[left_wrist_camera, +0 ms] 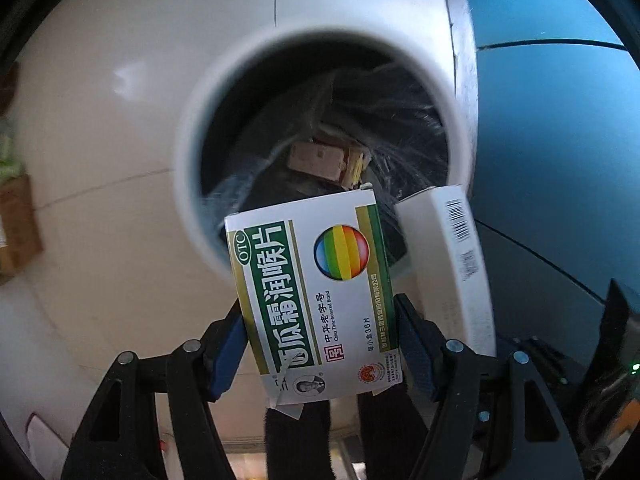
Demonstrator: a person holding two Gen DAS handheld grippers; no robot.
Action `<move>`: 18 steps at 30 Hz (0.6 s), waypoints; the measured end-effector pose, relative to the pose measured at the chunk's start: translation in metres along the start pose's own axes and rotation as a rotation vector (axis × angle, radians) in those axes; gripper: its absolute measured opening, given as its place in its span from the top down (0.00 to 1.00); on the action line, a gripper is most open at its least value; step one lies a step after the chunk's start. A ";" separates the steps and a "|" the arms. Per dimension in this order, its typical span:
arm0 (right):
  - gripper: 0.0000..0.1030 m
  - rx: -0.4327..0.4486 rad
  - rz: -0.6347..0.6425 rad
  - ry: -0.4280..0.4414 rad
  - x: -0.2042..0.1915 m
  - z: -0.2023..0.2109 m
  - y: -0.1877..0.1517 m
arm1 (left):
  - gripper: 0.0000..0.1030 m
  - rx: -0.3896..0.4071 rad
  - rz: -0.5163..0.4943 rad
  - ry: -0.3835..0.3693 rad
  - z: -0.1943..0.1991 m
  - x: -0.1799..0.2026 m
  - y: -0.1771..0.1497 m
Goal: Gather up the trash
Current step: 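Carry both boxes over the white bin and open both tools to drop them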
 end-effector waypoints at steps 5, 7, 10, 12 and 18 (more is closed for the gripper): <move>0.50 -0.063 0.021 -0.006 0.002 -0.029 0.009 | 0.34 -0.057 0.034 -0.053 -0.028 -0.008 0.003; 0.49 -0.082 0.024 -0.013 0.002 -0.034 0.011 | 0.28 -0.061 0.039 -0.055 -0.029 -0.008 0.003; 0.38 -0.103 0.034 -0.030 0.002 -0.041 0.014 | 0.07 -0.037 0.053 -0.059 -0.023 -0.009 0.002; 0.17 -0.096 0.027 -0.031 0.001 -0.035 0.019 | 0.07 -0.006 0.070 -0.055 -0.011 -0.012 0.000; 0.03 -0.033 0.034 -0.045 0.007 0.008 0.013 | 0.07 0.134 0.068 0.086 0.043 -0.018 -0.020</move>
Point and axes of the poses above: each gripper's, at about its wrist camera, not at the fingertips, and z roughly against the way its jaws point, x to its right, y to its top, the point moved 5 cm from there along -z, roughly the way its jaws point, and after that the axes turned 9 degrees about -y, right-handed, at the moved point
